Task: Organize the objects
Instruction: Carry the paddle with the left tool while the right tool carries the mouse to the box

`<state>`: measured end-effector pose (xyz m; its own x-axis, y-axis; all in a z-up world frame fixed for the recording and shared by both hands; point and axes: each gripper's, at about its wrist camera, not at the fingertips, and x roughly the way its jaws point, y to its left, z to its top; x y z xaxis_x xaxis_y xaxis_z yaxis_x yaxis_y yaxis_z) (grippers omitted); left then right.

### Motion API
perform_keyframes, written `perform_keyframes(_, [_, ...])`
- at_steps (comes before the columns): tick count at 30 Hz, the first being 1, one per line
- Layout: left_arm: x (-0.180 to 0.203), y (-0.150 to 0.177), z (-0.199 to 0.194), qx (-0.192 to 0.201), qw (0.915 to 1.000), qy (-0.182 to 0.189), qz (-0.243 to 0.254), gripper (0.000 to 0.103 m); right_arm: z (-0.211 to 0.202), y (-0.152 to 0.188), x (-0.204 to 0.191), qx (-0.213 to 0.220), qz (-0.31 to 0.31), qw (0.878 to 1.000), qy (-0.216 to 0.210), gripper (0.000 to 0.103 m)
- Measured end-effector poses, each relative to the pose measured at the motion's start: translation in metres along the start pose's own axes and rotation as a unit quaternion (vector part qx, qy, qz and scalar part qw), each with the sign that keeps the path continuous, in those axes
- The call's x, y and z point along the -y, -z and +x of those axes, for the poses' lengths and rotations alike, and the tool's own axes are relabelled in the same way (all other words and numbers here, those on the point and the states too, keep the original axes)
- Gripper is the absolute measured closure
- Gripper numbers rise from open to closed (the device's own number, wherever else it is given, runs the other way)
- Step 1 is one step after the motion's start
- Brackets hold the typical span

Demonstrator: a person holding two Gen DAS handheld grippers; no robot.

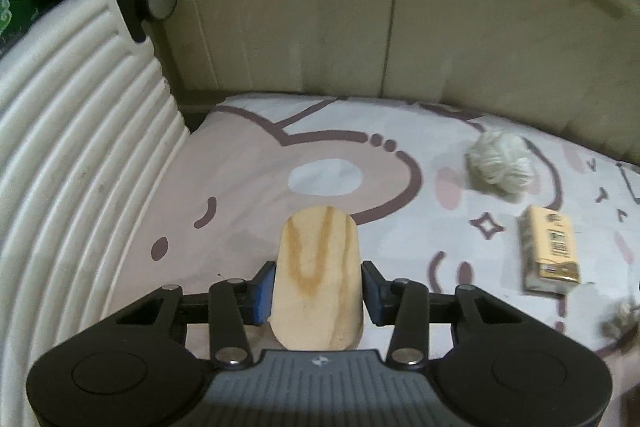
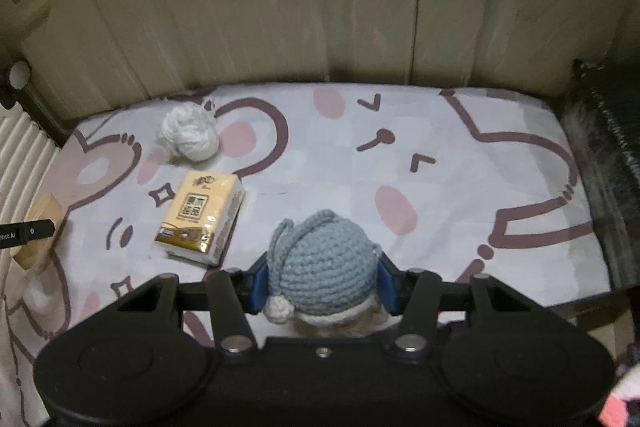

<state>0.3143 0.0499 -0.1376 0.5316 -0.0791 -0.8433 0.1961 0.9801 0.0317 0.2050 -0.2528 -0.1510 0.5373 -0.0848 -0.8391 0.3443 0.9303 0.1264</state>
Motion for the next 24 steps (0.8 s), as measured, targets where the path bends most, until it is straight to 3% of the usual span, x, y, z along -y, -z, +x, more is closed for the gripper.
perform_keyframes(12, [0.013, 0.015, -0.058, 0.022, 0.9997, 0.009, 0.001, 0.058, -0.05, 0.007, -0.006, 0.024, -0.001, 1.0, -0.002, 0.05])
perform_keyframes(24, [0.046, 0.035, -0.107, 0.043, 0.9978, 0.047, 0.017, 0.058, -0.098, 0.025, -0.009, 0.041, -0.003, 0.999, -0.006, 0.05])
